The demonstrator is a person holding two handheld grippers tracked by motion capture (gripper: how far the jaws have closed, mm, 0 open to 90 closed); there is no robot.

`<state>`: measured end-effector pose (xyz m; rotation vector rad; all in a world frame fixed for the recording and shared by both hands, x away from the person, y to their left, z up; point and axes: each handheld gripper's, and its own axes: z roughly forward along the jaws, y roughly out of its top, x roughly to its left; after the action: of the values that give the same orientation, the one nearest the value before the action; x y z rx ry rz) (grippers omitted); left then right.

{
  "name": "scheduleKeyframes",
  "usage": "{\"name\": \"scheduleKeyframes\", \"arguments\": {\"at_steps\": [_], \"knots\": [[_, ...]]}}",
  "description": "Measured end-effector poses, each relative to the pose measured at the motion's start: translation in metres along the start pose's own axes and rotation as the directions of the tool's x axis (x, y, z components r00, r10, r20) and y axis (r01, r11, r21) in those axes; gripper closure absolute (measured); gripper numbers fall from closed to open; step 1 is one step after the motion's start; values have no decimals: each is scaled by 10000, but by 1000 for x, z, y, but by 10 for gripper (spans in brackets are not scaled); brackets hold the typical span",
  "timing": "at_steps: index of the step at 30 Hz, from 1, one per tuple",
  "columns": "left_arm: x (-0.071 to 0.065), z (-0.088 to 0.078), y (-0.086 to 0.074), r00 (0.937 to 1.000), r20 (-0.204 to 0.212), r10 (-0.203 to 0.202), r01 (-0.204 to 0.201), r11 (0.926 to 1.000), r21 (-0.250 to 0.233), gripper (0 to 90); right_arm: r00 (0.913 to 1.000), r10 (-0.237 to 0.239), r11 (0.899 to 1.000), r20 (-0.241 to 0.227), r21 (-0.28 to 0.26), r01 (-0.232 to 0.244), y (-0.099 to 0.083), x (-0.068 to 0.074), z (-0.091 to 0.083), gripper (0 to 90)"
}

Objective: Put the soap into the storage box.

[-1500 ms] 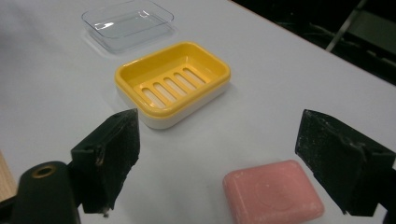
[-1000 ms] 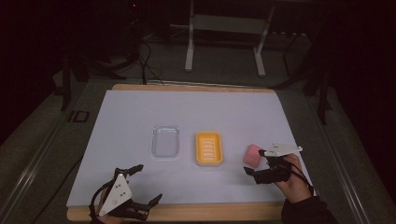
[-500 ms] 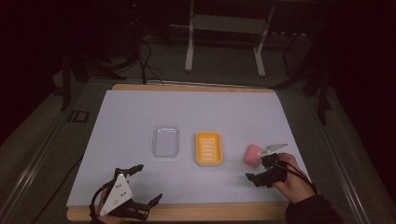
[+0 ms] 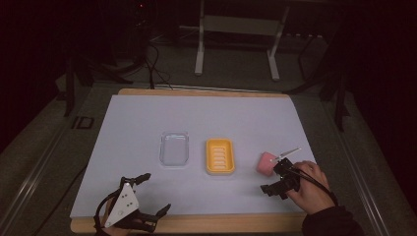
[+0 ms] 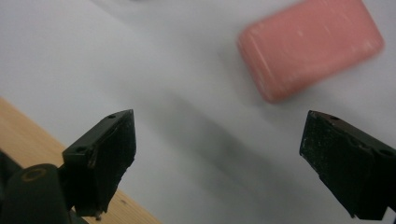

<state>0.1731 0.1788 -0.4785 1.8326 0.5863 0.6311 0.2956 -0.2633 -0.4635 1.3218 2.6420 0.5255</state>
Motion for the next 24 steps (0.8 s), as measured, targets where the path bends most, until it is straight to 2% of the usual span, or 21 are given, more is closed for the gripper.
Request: {"name": "scheduleKeyframes", "arguments": {"at_steps": [1,2,3,4,6,7,11,12,13,14,15,17,18,19,20,21,23,24], "knots": [[0,0,0,10000,-9,-9,9,10000,-3,4,9994,324,9988,121,351,-329,0,-1,0,134],[0,0,0,10000,-9,-9,9,10000,-3,4,9994,324,9988,121,351,-329,0,-1,0,134],[0,0,0,10000,-10,-7,7,10000,8,4,9958,529,9962,750,656,-578,0,1,1,145],[0,0,0,10000,-10,-7,7,10000,8,4,9958,529,9962,750,656,-578,0,1,1,145],[0,0,0,10000,-7,12,-12,10000,24,4,9882,960,9905,1197,871,-1068,-3,3,2,145],[0,0,0,10000,1,22,-22,10000,30,4,9867,1235,9857,1053,1016,-1342,-4,5,3,159],[0,0,0,10000,-2,19,-19,10000,45,4,9873,1396,9802,765,1304,-1487,-3,6,3,161],[0,0,0,10000,-6,20,-20,10000,48,4,9848,1567,9755,748,1438,-1662,-2,6,3,161],[0,0,0,10000,-1,19,-19,10000,43,4,9774,1855,9655,1016,1659,-2005,0,6,4,198],[0,0,0,10000,0,25,-25,10000,40,4,9703,2168,9565,1072,1752,-2331,0,5,4,199],[0,0,0,10000,-4,38,-38,10000,53,4,9703,2168,9565,1072,1752,-2331,0,5,4,199],[0,1,0,10000,-9,36,-36,10000,65,4,9550,2727,9337,1164,2075,-2919,2,4,6,198],[0,1,0,10000,-8,37,-37,10000,59,4,9451,3019,9177,1255,2304,-3237,3,3,7,198],[0,1,0,10000,-7,35,-35,10000,62,4,9301,3432,8930,1312,2615,-3664,4,3,9,198],[0,1,0,10000,-8,40,-40,10000,65,4,9301,3432,8930,1312,2615,-3664,4,3,9,198],[0,1,0,10000,-15,45,-45,10000,66,4,9092,3900,8625,1459,2878,-4162,5,2,11,199],[0,1,0,10000,-24,49,-49,10000,64,4,8893,4312,8371,1522,3004,-4573,6,2,11,200],[0,1,0,10000,-23,37,-36,10000,68,4,8846,4422,8298,1479,3068,-4661,7,2,12,200]]}}
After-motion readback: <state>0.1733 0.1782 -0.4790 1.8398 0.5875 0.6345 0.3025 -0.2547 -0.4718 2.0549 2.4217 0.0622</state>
